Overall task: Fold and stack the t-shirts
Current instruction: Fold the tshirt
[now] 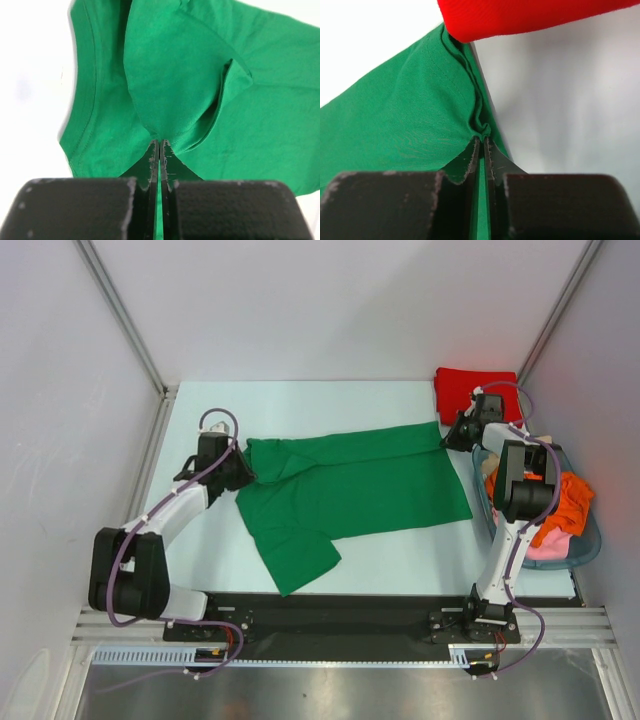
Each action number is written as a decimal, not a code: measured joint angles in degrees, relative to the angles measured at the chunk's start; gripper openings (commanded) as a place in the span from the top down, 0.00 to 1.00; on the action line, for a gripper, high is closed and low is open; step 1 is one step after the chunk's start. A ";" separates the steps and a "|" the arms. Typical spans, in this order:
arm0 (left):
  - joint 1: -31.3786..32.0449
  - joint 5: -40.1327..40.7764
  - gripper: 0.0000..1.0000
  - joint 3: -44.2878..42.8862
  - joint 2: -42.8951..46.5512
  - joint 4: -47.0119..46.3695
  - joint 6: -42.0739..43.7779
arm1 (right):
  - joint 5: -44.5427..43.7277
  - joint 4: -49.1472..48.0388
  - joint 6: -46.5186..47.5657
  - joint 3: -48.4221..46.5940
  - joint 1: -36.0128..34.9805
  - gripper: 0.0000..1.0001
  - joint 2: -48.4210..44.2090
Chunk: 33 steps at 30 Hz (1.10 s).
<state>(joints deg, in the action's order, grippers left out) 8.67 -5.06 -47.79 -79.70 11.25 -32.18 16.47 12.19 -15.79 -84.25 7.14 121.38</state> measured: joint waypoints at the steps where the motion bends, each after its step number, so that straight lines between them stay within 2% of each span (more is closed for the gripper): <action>1: 0.00 -0.24 1.00 0.35 -0.07 0.00 -0.15 | -0.15 0.00 0.00 0.00 -0.04 0.89 0.00; 3: 0.00 -0.96 0.96 1.16 -0.11 -0.11 -0.39 | -0.39 0.00 0.02 0.00 -0.13 0.85 0.00; 6: 0.00 -1.62 0.61 1.99 0.04 -0.24 -0.15 | -0.85 0.13 0.09 0.00 -0.22 0.76 0.00; 7: 0.00 -1.55 0.44 2.27 0.39 0.00 -0.04 | -1.01 0.24 0.07 -0.02 -0.22 0.73 0.00; 8: 0.00 -1.33 0.35 2.60 1.09 0.20 0.20 | -1.27 0.61 0.11 -0.11 -0.22 0.70 0.00; 10: -0.07 -0.48 0.27 2.82 2.84 0.85 -0.09 | -1.81 1.07 0.11 -0.22 -0.26 0.62 0.00; 13: -1.31 0.61 0.26 1.27 4.57 2.03 0.46 | -3.08 1.64 0.13 -0.22 -0.59 0.59 -0.44; 15: -3.30 0.37 0.28 -3.15 2.08 3.21 1.11 | -3.76 2.73 0.17 -0.22 -1.14 0.58 -1.11; 17: -5.11 0.04 0.35 -9.97 -3.54 4.13 1.18 | -4.42 3.63 0.20 -0.24 -1.75 0.58 -2.23; 21: -7.65 -3.45 0.40 -22.86 -16.87 4.35 -1.07 | -5.60 3.82 0.50 -0.63 -4.11 0.57 -5.90; 23: -8.02 -4.76 0.46 -24.72 -20.41 3.72 -3.69 | -5.84 3.78 0.83 -0.63 -5.70 0.57 -7.82; 29: -8.13 -7.08 0.46 -27.41 -26.95 3.87 -11.80 | -6.10 2.01 1.40 -0.22 -10.45 0.55 -11.50; 33: -8.13 -7.37 0.47 -29.22 -29.31 3.48 -14.99 | -5.99 1.79 1.53 -0.20 -10.16 0.55 -10.97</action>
<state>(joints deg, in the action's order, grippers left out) 0.54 -12.43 -77.01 -109.01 14.72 -47.18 10.48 13.98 -14.26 -84.44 -3.03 110.41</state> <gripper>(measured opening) 0.536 0.446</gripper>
